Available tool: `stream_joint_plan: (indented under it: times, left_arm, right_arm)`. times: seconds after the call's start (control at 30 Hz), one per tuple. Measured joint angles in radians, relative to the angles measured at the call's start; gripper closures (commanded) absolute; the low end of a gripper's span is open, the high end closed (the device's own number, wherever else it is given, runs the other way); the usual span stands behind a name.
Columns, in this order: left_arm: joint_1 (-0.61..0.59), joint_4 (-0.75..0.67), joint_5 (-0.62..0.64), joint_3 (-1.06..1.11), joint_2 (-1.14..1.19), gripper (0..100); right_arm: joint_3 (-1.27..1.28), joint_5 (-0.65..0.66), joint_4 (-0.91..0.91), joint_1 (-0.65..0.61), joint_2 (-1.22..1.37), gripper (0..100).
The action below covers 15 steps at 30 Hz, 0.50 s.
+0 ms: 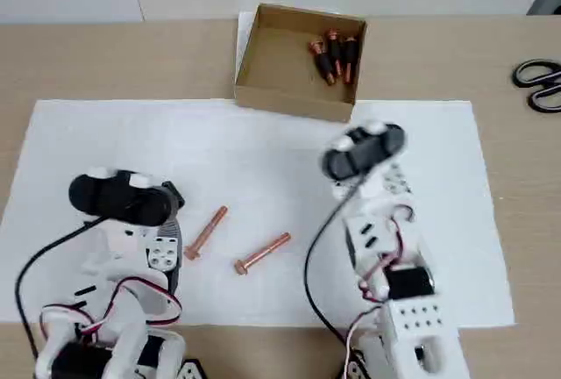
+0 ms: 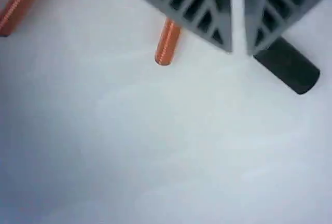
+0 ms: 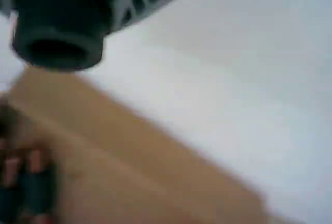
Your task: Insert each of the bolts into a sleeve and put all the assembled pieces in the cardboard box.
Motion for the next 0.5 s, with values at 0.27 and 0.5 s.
stream_joint_plan:
  times: [0.27, 0.5]
  left_arm:
    - [0.0, 0.123, 0.0, -0.236, 0.402, 99]
    - [0.0, 0.233, 0.0, -0.491, 0.887, 99]
  right_arm:
    - [0.238, 0.0, -0.054, 0.037, -0.281, 99.4]
    - [0.275, 0.0, 0.118, 0.032, -0.476, 99.4]
